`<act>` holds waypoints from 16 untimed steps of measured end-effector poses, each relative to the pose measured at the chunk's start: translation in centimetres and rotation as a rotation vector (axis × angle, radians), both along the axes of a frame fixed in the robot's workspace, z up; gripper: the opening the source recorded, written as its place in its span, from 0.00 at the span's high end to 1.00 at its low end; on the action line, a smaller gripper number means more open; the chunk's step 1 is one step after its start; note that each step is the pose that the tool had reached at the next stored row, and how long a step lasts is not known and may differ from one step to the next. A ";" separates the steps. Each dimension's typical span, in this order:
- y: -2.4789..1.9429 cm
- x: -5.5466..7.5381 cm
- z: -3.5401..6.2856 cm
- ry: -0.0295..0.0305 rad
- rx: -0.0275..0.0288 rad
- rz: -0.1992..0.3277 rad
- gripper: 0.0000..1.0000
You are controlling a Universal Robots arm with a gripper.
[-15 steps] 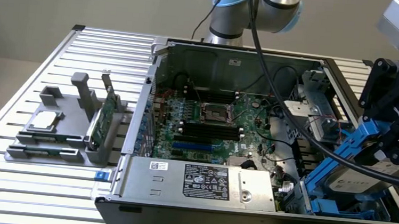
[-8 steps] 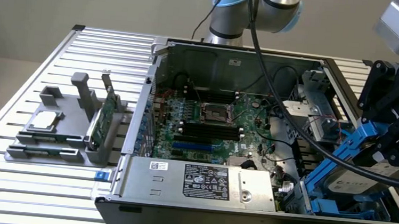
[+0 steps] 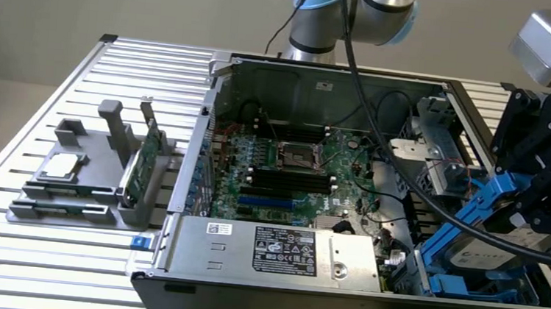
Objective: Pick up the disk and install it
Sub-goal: 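Insert the disk into the insertion slot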
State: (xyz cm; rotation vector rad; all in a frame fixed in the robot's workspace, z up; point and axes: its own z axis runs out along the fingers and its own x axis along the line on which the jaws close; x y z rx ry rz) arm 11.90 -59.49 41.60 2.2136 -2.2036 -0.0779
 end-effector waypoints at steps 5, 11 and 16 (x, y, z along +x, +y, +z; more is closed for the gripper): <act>0.00 0.0 -0.49 -0.0001 0.0006 0.000 0.67; 0.00 -0.2 -1.22 0.0000 0.0021 0.000 0.67; 0.05 -0.2 -1.84 0.0000 0.0036 0.000 0.67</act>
